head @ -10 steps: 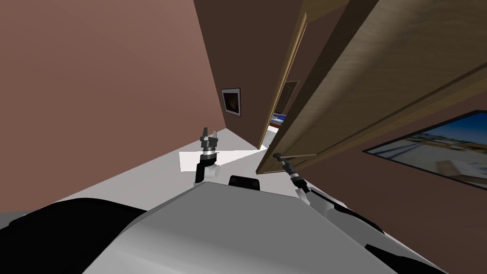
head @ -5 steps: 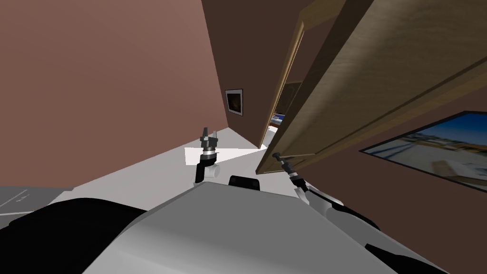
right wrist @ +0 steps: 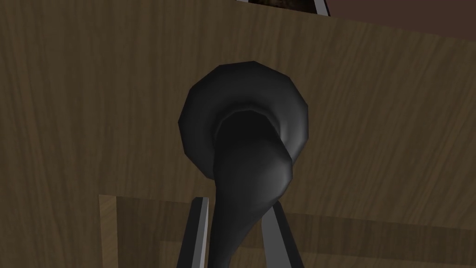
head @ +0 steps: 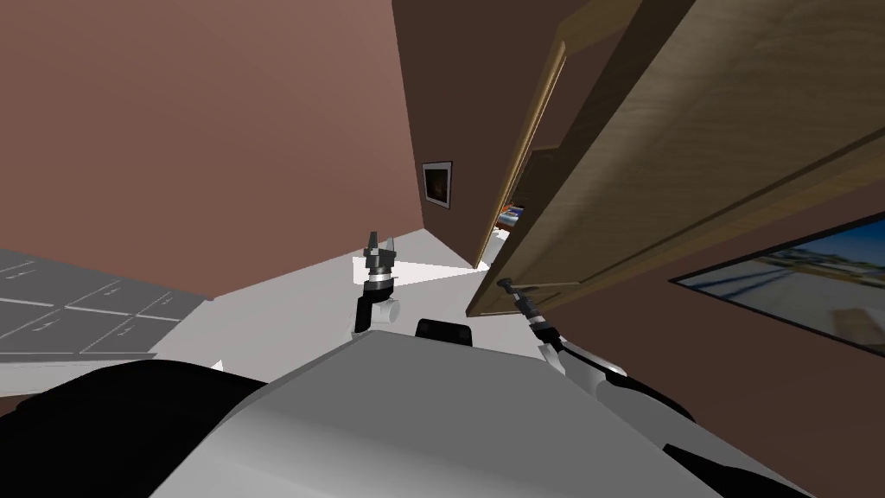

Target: Pull the door open

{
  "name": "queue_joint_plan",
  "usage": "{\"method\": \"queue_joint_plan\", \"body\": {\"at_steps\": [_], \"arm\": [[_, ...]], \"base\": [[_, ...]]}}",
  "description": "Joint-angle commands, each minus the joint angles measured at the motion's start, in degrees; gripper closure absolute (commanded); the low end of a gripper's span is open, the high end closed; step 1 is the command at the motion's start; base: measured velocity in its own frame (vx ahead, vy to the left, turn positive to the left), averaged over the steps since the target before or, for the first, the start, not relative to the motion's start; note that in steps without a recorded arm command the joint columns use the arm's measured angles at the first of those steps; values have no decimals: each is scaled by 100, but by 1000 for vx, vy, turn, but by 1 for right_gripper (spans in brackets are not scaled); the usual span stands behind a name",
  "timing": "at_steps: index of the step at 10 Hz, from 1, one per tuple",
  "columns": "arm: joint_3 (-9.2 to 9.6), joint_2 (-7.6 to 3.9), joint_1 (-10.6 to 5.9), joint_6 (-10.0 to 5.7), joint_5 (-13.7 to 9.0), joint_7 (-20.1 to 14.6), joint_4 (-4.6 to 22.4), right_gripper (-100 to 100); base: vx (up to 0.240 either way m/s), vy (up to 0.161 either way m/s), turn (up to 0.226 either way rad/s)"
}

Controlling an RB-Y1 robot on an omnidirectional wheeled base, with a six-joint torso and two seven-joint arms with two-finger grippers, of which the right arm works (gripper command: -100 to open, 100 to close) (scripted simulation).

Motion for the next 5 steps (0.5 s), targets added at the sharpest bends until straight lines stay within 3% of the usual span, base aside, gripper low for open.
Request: {"method": "queue_joint_plan", "body": {"at_steps": [1,5], "arm": [[68,-78,84,-10,-95,61,-160,100],[191,-161,176,-61,-297,73,-155,100]], "base": [[-187,-114,186],[-171,-95,175]]}}
